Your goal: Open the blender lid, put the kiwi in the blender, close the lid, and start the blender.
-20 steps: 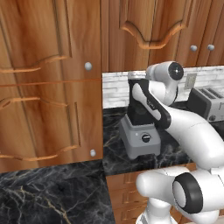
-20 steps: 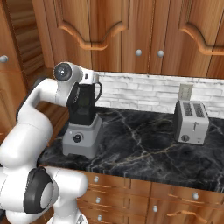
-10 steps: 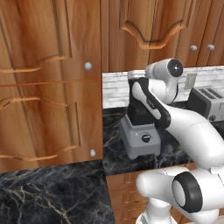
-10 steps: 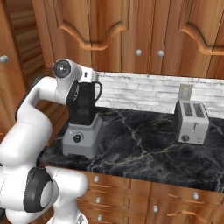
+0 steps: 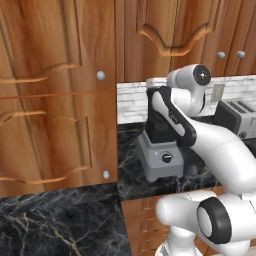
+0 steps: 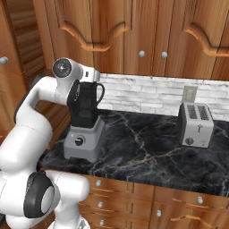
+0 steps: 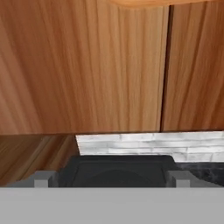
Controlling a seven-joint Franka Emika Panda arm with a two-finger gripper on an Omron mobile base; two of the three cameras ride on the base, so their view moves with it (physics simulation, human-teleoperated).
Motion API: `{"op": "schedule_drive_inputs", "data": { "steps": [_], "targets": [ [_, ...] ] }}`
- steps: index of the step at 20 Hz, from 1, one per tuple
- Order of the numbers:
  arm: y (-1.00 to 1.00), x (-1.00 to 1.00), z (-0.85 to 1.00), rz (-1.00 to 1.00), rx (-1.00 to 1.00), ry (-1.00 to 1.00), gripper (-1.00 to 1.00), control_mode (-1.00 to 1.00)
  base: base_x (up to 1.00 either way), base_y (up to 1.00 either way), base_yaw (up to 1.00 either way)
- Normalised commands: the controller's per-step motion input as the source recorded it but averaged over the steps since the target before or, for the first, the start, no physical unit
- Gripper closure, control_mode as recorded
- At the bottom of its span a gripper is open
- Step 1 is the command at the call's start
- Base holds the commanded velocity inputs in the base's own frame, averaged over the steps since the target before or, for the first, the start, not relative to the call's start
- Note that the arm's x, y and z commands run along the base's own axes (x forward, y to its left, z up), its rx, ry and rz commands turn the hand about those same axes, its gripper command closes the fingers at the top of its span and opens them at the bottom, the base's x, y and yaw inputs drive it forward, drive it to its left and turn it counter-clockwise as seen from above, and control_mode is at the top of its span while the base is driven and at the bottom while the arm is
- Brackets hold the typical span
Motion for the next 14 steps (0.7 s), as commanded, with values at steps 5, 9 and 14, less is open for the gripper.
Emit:
{"op": "schedule_drive_inputs", "data": {
  "steps": [5, 9, 14],
  "targets": [
    [0.0, -0.49, 0.14, 0.0, 0.0, 0.0, -1.0, -1.0, 0.0, 0.0, 0.0],
    [0.0, -0.86, 0.09, -0.01, 0.0, 0.0, -1.0, -1.0, 0.0, 0.0, 0.0],
    [0.01, -0.96, 0.0, -0.07, -0.09, 0.0, -1.0, -1.0, 0.0, 0.0, 0.0]
  ]
}}
